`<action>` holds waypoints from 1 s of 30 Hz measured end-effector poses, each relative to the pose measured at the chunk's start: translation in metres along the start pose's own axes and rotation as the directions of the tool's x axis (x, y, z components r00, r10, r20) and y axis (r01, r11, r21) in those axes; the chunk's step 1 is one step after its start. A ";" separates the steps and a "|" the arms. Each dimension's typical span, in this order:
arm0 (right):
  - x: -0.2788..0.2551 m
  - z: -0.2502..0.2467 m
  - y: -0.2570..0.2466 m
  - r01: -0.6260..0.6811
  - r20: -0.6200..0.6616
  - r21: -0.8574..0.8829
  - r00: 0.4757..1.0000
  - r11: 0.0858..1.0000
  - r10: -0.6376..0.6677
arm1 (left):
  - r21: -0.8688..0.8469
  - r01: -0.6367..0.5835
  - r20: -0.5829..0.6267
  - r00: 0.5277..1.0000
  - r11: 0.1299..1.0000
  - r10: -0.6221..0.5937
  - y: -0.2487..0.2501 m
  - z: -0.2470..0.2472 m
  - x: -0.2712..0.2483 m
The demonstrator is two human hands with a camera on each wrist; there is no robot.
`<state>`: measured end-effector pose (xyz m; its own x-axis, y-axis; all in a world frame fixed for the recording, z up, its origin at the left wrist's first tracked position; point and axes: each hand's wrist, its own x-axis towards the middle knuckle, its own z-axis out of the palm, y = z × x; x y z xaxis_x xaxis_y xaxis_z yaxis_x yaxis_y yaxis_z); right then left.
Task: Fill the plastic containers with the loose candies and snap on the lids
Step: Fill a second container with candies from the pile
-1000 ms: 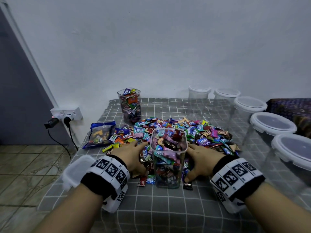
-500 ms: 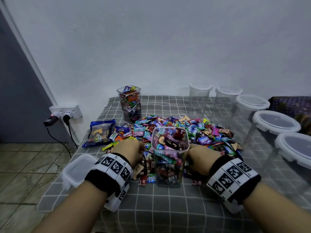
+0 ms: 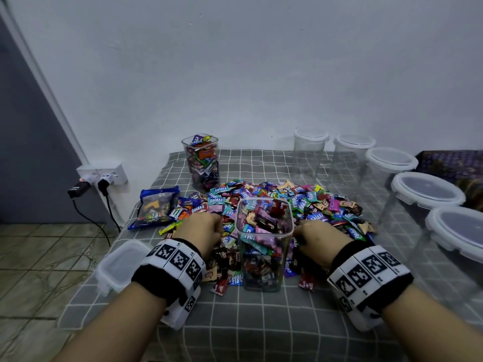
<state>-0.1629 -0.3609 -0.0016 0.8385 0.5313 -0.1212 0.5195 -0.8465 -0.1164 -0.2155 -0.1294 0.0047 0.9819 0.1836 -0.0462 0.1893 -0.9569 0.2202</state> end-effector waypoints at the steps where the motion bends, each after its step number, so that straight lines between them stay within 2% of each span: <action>1: -0.001 -0.001 0.000 -0.007 -0.006 0.009 1.000 1.000 0.007 | -0.022 0.012 -0.023 1.000 1.000 -0.012 0.000 -0.001 -0.001; 7: -0.001 0.000 0.004 -0.022 -0.033 0.043 0.999 0.999 0.024 | -0.077 0.035 -0.062 0.997 0.996 -0.039 -0.001 -0.002 -0.003; 10: -0.002 0.000 0.007 -0.038 -0.058 0.033 0.998 0.999 0.039 | -0.017 0.065 -0.057 0.996 0.998 -0.065 -0.005 -0.002 -0.004; 15: -0.004 -0.001 0.006 -0.038 -0.062 0.036 0.997 0.999 0.040 | 0.088 0.077 0.136 0.987 0.993 -0.088 -0.010 0.002 -0.001; 17: -0.004 -0.002 0.005 -0.033 -0.065 0.044 0.997 0.998 0.036 | 0.092 0.063 0.167 0.983 0.994 -0.078 -0.009 0.003 0.001; 24: -0.009 -0.005 0.009 -0.073 -0.193 0.108 0.977 0.991 0.093 | 0.052 0.060 0.082 0.995 0.997 -0.064 -0.005 0.006 0.003; 27: -0.015 -0.012 0.010 -0.065 -0.316 0.155 0.942 0.986 0.112 | 0.017 0.063 0.028 0.998 0.998 -0.063 -0.006 0.005 0.002; 30: -0.021 -0.025 0.012 -0.017 -0.450 0.203 0.886 0.979 0.109 | -0.017 0.056 -0.064 0.996 0.998 -0.057 -0.006 0.004 0.001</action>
<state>-0.1703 -0.3831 0.0240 0.8736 0.3632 0.3238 0.4610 -0.8308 -0.3120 -0.2161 -0.1242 -0.0002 0.9677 0.2522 0.0033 0.2444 -0.9411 0.2338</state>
